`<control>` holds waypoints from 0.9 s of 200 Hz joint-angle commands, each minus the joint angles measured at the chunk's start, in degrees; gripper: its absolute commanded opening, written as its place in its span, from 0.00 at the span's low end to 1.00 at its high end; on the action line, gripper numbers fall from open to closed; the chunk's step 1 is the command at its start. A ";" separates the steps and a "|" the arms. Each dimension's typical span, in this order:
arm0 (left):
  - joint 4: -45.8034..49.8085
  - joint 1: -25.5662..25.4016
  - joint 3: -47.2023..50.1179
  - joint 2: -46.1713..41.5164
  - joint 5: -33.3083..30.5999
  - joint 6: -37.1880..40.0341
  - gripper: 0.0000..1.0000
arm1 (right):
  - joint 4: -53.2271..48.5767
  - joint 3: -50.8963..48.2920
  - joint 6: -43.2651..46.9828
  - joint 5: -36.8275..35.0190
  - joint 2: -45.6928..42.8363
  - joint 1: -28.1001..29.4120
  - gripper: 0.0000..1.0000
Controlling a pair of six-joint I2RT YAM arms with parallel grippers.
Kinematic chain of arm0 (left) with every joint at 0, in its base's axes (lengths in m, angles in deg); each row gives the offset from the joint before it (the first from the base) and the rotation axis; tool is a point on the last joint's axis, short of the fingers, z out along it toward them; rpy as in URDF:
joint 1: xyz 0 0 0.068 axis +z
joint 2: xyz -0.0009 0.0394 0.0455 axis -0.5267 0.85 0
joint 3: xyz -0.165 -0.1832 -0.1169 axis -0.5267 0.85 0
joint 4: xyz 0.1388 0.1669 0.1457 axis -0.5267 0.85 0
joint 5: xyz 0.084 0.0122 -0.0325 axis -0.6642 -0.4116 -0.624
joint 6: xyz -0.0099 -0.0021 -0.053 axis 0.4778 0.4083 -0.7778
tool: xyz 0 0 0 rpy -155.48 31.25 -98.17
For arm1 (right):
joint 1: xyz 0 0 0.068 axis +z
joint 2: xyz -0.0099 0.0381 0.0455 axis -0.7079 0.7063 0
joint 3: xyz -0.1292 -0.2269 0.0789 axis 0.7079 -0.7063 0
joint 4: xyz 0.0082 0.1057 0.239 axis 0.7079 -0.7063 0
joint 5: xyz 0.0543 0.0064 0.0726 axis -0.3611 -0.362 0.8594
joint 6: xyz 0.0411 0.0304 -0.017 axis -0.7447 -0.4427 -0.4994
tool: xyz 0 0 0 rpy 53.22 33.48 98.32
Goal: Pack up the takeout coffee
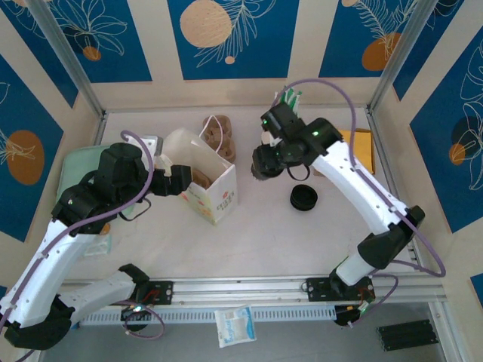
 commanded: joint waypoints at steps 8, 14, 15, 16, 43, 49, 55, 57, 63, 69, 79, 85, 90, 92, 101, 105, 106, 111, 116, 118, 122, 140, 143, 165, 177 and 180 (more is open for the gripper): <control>2.49 -0.16 0.72 -1.36 -5.84 -0.34 0.99 | -6.41 8.90 1.50 1.68 -1.79 0.36 0.58; 2.62 -0.21 0.88 -1.51 -6.57 -0.44 1.00 | -7.02 10.74 1.51 1.77 -1.80 0.45 0.58; 2.64 -0.18 0.89 -1.52 -6.77 -0.46 0.99 | -7.08 11.14 1.55 1.77 -1.80 0.46 0.58; 2.64 -0.12 0.98 -1.57 -6.92 -0.48 0.99 | -7.15 11.47 1.58 1.81 -1.76 0.50 0.58; 2.73 -0.15 1.98 -2.57 -10.30 -1.30 1.00 | -8.76 19.89 1.90 2.36 -1.17 1.73 0.58; 2.73 -0.15 2.18 -2.91 -10.99 -1.55 0.99 | -9.11 22.05 1.99 2.54 -0.77 2.21 0.58; 2.73 -0.14 2.42 -3.14 -11.65 -1.75 0.99 | -9.44 24.14 2.05 2.77 -0.35 2.75 0.58; 2.73 -0.15 2.51 -3.25 -11.90 -1.88 0.99 | -9.60 24.81 2.08 2.90 -0.14 2.92 0.58; 2.74 -0.08 2.77 -3.52 -12.58 -2.14 0.99 | -9.90 26.97 2.09 3.12 0.46 3.60 0.58; 2.58 -0.15 3.03 -3.86 -13.00 -2.25 0.99 | -10.18 29.10 2.21 3.36 1.17 4.36 0.58; 2.39 -0.02 3.59 -4.25 -13.44 -2.50 0.99 | -10.65 32.63 2.27 3.77 2.61 5.75 0.58; 2.30 -0.06 3.86 -4.41 -13.47 -2.59 1.00 | -10.89 34.68 2.29 4.14 3.59 6.63 0.58; 2.29 -0.04 4.08 -4.43 -13.54 -2.73 0.99 | -10.98 36.29 2.11 4.48 4.42 7.35 0.58; 2.29 -0.03 4.13 -4.49 -13.69 -2.76 0.99 | -10.99 36.90 2.10 4.67 4.74 7.63 0.58; 2.22 -0.06 4.55 -4.60 -13.72 -2.80 0.99 | -11.04 39.37 2.21 5.30 6.45 8.98 0.58; 2.09 -0.02 4.78 -4.68 -13.72 -2.86 0.99 | -11.08 40.32 2.21 5.55 7.21 9.53 0.58; 2.06 0.00 4.81 -4.69 -13.73 -2.82 0.99 | -11.08 40.60 2.21 5.60 7.40 9.70 0.58; 1.97 -0.05 5.01 -4.76 -13.79 -2.78 0.99 | -11.12 41.71 2.30 5.83 8.33 10.35 0.58; 1.80 -0.10 5.27 -4.84 -13.83 -2.73 0.99 | -11.11 42.59 2.32 6.09 9.29 10.86 0.58; 1.67 -0.07 5.41 -4.86 -13.89 -2.76 1.00 | -11.22 42.96 2.37 6.19 9.70 11.15 0.58; 1.61 -0.04 5.59 -4.95 -13.91 -2.77 0.99 | -11.26 43.57 2.38 6.25 10.44 11.56 0.58; 0.96 -0.04 6.41 -5.17 -13.95 -2.68 0.98 | -11.10 45.38 2.47 6.69 13.51 13.13 0.58; 0.84 -0.04 6.49 -5.26 -13.98 -2.64 0.97 | -11.02 45.66 2.50 6.73 13.95 13.36 0.58; -0.28 0.07 7.52 -5.48 -13.57 -2.25 0.89 | -10.12 46.64 2.79 6.84 16.83 14.68 0.57; -0.76 0.02 7.83 -5.48 -13.08 -1.90 0.84 | -9.60 46.87 2.86 7.20 18.01 14.91 0.57; -0.84 0.02 7.91 -5.43 -12.94 -1.89 0.83 | -9.52 46.92 2.88 7.26 18.34 15.03 0.57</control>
